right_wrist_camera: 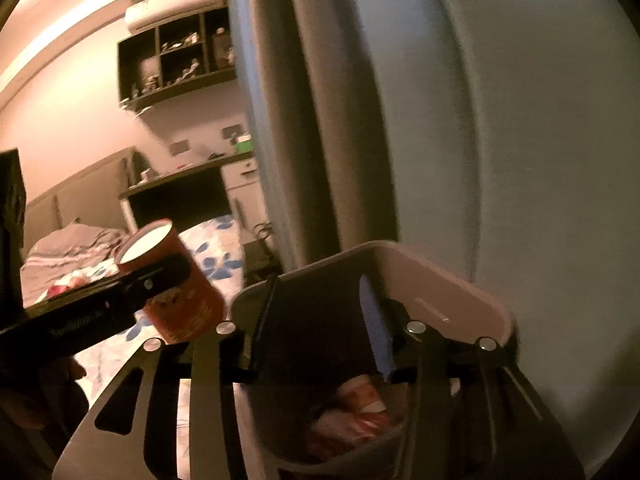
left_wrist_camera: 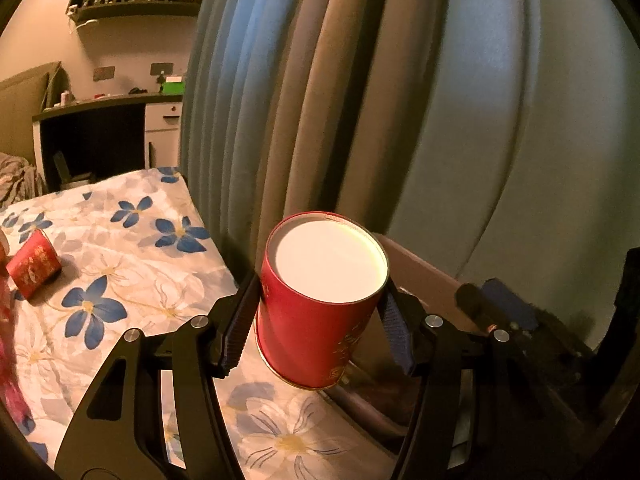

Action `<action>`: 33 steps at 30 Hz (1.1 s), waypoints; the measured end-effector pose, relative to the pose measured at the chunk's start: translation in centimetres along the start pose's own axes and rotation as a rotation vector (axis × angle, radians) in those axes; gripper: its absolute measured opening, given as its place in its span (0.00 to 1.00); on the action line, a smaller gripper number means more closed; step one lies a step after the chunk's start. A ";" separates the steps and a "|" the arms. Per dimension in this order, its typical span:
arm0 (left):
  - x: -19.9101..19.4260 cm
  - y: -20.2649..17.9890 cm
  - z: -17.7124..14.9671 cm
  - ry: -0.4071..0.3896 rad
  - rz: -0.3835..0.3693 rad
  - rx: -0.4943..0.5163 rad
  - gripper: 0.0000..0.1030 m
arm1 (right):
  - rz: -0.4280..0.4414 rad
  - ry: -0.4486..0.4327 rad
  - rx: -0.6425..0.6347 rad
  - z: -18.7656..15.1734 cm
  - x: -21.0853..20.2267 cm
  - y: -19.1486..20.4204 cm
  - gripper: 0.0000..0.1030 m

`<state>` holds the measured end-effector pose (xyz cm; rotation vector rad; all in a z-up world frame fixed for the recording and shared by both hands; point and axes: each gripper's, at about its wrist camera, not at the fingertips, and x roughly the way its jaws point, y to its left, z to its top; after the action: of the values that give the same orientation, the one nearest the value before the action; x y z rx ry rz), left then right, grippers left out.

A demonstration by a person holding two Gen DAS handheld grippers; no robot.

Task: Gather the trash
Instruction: 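Open both grippers to drop the cup and wrapper into the bin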

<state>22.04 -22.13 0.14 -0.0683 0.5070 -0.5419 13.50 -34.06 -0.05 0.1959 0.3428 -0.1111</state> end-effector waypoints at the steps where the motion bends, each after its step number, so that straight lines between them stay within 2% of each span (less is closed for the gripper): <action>1: 0.1 -0.1 -0.1 0.001 -0.001 0.002 0.56 | -0.019 -0.012 0.002 0.0 -0.2 -0.2 0.49; 2: 0.3 -0.4 -0.1 0.004 -0.007 0.005 0.56 | -0.053 -0.030 0.011 0.0 -0.6 -0.5 0.49; 9: 2.1 -2.6 -1.0 0.018 -0.065 0.022 0.56 | -0.141 -0.114 0.030 0.0 -2.8 -1.6 0.50; 22: 5.0 -4.9 -4.1 0.112 -0.125 0.054 0.57 | -0.159 -0.114 0.053 0.1 -2.7 -2.4 0.52; 28: 5.0 -4.3 -4.7 0.127 -0.126 0.026 0.78 | -0.157 -0.116 0.055 0.3 -2.9 -2.3 0.52; 33: 3.7 -2.7 -4.7 0.126 -0.105 -0.021 0.82 | -0.148 -0.127 0.045 0.4 -3.1 -2.1 0.52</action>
<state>21.18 -26.00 -5.10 -0.0819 0.6343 -0.6463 10.43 -35.93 1.07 0.2073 0.2282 -0.2766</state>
